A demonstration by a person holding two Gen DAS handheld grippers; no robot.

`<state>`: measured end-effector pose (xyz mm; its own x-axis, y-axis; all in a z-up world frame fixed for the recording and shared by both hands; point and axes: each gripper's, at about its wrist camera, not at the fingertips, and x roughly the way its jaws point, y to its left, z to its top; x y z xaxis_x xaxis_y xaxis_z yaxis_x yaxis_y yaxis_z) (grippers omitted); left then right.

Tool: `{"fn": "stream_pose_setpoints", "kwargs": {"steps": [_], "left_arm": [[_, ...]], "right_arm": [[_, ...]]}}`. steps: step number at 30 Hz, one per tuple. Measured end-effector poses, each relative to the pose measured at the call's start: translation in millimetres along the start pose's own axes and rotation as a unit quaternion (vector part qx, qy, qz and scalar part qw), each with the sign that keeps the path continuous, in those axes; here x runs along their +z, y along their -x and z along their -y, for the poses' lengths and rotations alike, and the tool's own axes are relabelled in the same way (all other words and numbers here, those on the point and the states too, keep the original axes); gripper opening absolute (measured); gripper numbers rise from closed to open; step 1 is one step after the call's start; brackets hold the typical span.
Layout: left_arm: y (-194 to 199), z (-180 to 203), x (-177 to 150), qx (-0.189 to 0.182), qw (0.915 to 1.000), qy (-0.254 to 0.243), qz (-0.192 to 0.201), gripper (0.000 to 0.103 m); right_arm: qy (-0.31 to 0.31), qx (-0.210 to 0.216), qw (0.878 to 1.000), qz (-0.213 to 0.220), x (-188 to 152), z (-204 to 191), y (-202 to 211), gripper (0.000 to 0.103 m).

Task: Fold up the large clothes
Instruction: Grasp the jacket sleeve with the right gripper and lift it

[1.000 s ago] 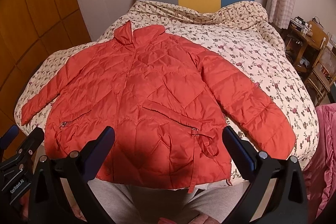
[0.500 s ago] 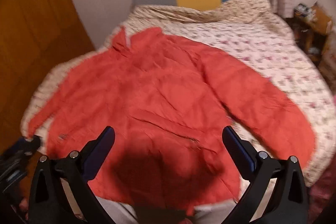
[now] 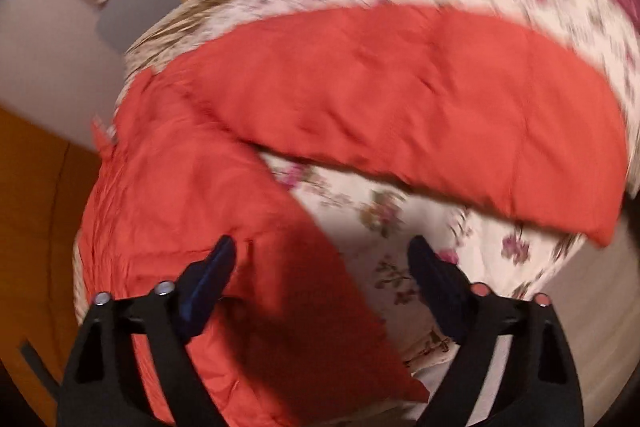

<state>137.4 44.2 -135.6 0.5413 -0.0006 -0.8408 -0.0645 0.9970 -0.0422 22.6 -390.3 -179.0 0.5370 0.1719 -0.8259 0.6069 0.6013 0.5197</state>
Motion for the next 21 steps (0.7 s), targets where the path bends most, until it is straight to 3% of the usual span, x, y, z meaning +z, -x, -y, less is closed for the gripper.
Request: {"fn": "stream_pose_setpoints", "kwargs": {"steps": [5, 8, 11, 21], "left_arm": [[-13.5, -3.8, 12.8, 0.012, 0.9996, -0.004, 0.026, 0.100], [-24.8, -5.3, 22.0, 0.026, 0.9987, -0.013, 0.042, 0.100], [-37.7, -8.9, 32.9, 0.040, 0.9978, -0.018, 0.050, 0.100], [-72.2, -17.7, 47.2, 0.063, 0.9955, -0.032, 0.062, 0.100]], "right_arm": [[-0.005, -0.014, 0.998, 0.058, 18.3, 7.6, 5.6, 0.078], [-0.073, 0.013, 0.994, 0.080, 29.4, 27.1, 5.2, 0.078], [-0.107, 0.011, 0.987, 0.123, 39.4, 34.6, 11.6, 0.077], [-0.230, 0.033, 0.950, 0.208, 62.3, 87.1, 22.5, 0.048]]}}
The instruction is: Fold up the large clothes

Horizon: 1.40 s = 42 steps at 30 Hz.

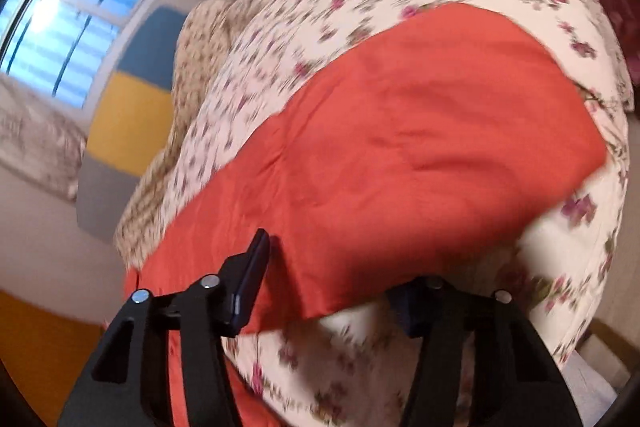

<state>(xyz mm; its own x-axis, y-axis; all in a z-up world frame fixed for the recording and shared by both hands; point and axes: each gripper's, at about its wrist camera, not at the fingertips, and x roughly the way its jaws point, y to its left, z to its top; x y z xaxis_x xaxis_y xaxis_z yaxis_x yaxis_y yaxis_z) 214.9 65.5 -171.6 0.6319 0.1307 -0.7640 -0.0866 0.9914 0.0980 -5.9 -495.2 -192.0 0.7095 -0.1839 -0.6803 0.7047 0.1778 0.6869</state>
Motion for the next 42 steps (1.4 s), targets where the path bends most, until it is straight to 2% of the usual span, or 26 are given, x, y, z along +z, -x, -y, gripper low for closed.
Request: {"fn": "stream_pose_setpoints", "kwargs": {"steps": [4, 7, 9, 10, 12, 14, 17, 21, 25, 29, 30, 34, 37, 40, 42], "left_arm": [[-7.4, 2.4, -3.8, 0.000, 0.9999, -0.007, 0.008, 0.100], [-11.0, 1.4, -5.7, -0.003, 0.9999, -0.007, 0.012, 0.100], [-12.6, 1.0, -6.5, -0.004, 0.9999, -0.007, 0.014, 0.100], [-14.0, 1.4, -6.8, -0.004, 0.9999, -0.008, 0.015, 0.100], [-16.3, 0.7, -8.3, -0.008, 0.9997, -0.006, 0.020, 0.100], [-16.8, -0.9, -10.9, -0.014, 0.9995, 0.000, 0.029, 0.100], [-16.9, -0.6, -12.8, -0.016, 0.9993, 0.004, 0.035, 0.100], [-16.9, -0.2, -14.6, -0.015, 0.9990, 0.006, 0.041, 0.100], [-16.9, -0.4, -15.1, -0.018, 0.9989, 0.008, 0.041, 0.100], [-17.0, -1.8, -15.8, -0.021, 0.9988, 0.011, 0.043, 0.100], [-17.1, -1.9, -16.0, -0.021, 0.9988, 0.011, 0.043, 0.100], [-17.2, -3.5, -16.2, -0.025, 0.9986, 0.014, 0.043, 0.100], [-17.5, -4.0, -16.2, -0.028, 0.9985, 0.016, 0.044, 0.100], [-17.6, -4.0, -16.1, -0.030, 0.9984, 0.017, 0.045, 0.100], [-17.5, -4.6, -16.4, -0.030, 0.9983, 0.018, 0.046, 0.100]], "right_arm": [[-0.008, 0.001, 1.000, 0.019, 11.8, 5.5, 2.1, 0.043], [-0.017, 0.010, 0.999, 0.033, 21.2, 13.5, -0.8, 0.032], [-0.013, 0.015, 0.999, 0.039, 26.9, 17.3, -3.9, 0.017], [-0.008, 0.015, 0.999, 0.041, 28.6, 13.8, -7.4, 0.015], [0.016, 0.009, 0.999, 0.050, 31.9, 1.5, -8.7, 0.009], [0.049, 0.009, 0.996, 0.068, 31.0, -14.7, -6.3, 0.007], [0.139, 0.012, 0.985, 0.105, 25.2, -57.3, 2.7, 0.006], [0.260, 0.033, 0.955, 0.140, -5.0, -117.4, 9.4, 0.006], [0.346, 0.060, 0.925, 0.147, -46.7, -162.7, 3.0, 0.006], [0.431, 0.088, 0.886, 0.147, -101.5, -199.4, -8.8, 0.006], [0.456, 0.097, 0.873, 0.147, -118.4, -208.5, -11.3, 0.006], [0.517, 0.125, 0.835, 0.141, -166.5, -235.0, -25.4, 0.005], [0.561, 0.160, 0.801, 0.133, -203.9, -250.7, -29.5, 0.005], [0.613, 0.192, 0.757, 0.122, -244.5, -264.8, -37.0, 0.005], [0.650, 0.209, 0.722, 0.108, -271.8, -270.5, -43.4, 0.005]]}}
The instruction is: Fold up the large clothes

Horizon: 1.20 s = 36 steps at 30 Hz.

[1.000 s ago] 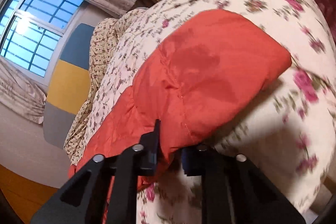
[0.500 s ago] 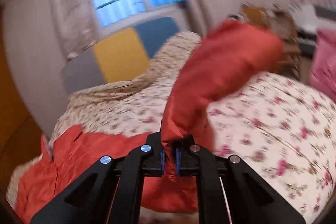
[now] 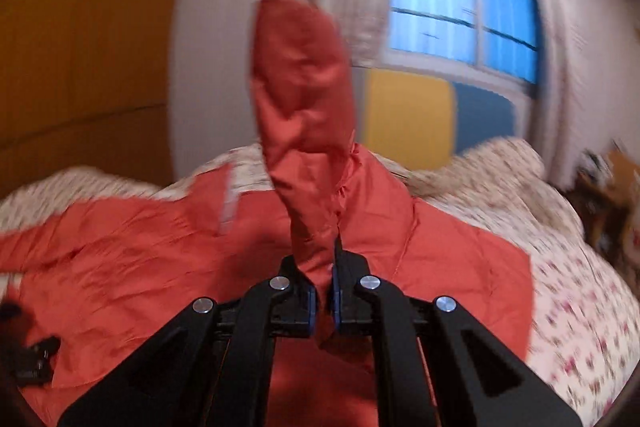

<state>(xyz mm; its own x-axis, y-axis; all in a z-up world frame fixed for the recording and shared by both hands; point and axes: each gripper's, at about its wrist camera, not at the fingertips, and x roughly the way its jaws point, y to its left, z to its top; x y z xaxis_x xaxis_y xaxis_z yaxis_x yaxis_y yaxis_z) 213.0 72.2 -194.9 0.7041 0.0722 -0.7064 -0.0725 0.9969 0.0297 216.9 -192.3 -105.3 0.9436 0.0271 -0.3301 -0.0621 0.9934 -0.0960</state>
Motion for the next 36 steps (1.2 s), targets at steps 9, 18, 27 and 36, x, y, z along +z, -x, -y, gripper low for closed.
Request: {"fn": "stream_pose_setpoints", "kwargs": {"steps": [9, 18, 27, 36], "left_arm": [[-1.2, -0.6, 0.1, -0.004, 1.0000, 0.003, 0.001, 0.100], [-0.8, 0.0, -0.7, -0.005, 1.0000, 0.003, 0.002, 0.100], [23.7, 5.3, 21.9, -0.049, 0.9987, 0.009, -0.014, 0.100], [24.5, 57.1, 87.2, -0.090, 0.9953, 0.002, 0.035, 0.100]], "right_arm": [[0.135, 0.126, 0.980, -0.068, -18.4, -74.6, -59.1, 0.005], [0.219, 0.176, 0.950, -0.133, -47.8, -111.4, -83.1, 0.017], [0.111, 0.204, 0.969, -0.088, -13.8, -64.5, -26.7, 0.046], [-0.129, 0.033, 0.986, -0.104, -19.9, 69.8, -4.3, 0.032]]}}
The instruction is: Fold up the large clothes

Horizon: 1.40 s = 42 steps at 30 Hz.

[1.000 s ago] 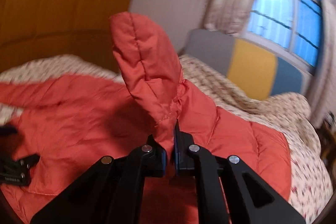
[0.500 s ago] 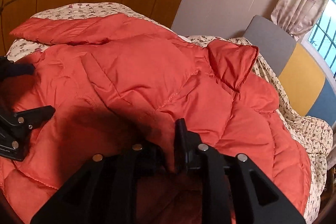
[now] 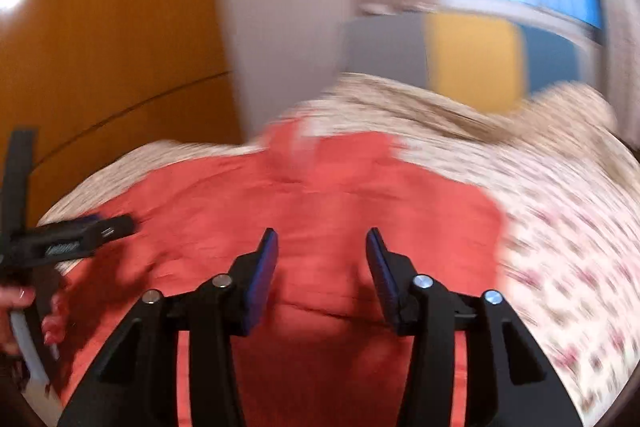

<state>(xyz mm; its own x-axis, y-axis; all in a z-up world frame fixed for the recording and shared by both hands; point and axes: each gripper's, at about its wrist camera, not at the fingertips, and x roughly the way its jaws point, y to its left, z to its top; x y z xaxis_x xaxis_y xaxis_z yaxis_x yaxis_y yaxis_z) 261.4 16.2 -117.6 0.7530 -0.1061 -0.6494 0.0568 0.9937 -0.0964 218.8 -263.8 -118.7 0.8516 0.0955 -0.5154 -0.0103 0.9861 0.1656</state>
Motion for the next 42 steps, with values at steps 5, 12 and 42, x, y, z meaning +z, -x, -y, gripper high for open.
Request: {"fn": "stream_pose_setpoints", "kwargs": {"steps": [5, 12, 42], "left_arm": [[-60.2, 16.1, 7.8, 0.041, 0.9977, -0.039, -0.037, 0.097], [-96.6, 0.9, -9.0, 0.033, 0.9963, -0.019, -0.077, 0.099], [-86.2, 19.1, -1.1, 0.074, 0.9936, -0.053, -0.068, 0.100]], "right_arm": [[-0.078, -0.043, 0.995, -0.041, 6.4, 42.7, -29.0, 0.022], [-0.007, -0.091, 0.989, -0.116, 5.8, 29.1, -110.3, 0.018], [-0.053, -0.110, 0.984, -0.126, -20.1, 59.7, -100.9, 0.027]]}}
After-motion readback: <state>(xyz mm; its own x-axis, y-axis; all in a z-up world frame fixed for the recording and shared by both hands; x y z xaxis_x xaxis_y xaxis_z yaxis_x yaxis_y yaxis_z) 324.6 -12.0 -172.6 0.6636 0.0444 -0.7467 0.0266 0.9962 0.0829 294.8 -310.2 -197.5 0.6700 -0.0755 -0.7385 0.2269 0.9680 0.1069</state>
